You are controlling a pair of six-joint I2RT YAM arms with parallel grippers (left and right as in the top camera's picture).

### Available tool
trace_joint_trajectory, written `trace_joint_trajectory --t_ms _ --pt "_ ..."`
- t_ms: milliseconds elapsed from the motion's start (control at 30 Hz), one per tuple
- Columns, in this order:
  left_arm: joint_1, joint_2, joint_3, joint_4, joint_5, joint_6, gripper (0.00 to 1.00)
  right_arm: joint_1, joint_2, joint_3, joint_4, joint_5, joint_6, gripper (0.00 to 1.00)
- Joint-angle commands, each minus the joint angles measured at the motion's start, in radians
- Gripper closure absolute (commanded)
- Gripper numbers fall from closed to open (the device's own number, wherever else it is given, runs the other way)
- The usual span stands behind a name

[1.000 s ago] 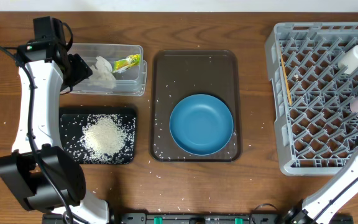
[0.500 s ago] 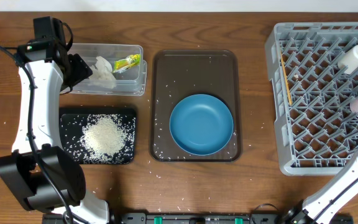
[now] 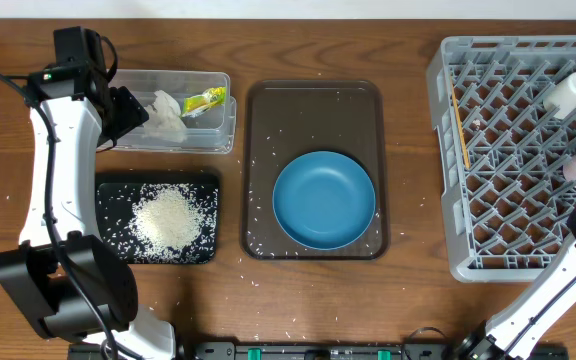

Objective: Sort waste into correct bins and load items into the dishwasher rack
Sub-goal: 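Release the light-blue cup and raise the right gripper from the rack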

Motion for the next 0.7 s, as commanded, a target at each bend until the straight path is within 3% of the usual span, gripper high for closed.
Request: trace_joint_trajectory --t_ms 0,167,267,667 --pt "0.003 -0.022 -0.004 -0.006 -0.001 -0.008 0.08 -0.002 -0.094 0.003 0.003 0.0 -0.036 0.99" --pt "0.003 -0.022 -0.004 -0.006 -0.001 -0.008 0.08 -0.005 -0.197 0.003 0.002 0.001 -0.053 0.95" --pt "0.003 -0.022 -0.004 -0.006 -0.001 -0.008 0.08 -0.006 -0.214 0.003 -0.018 0.032 -0.072 0.98" --pt "0.003 -0.022 -0.004 -0.005 -0.001 -0.008 0.08 -0.011 -0.093 0.002 -0.094 0.106 -0.091 0.99"
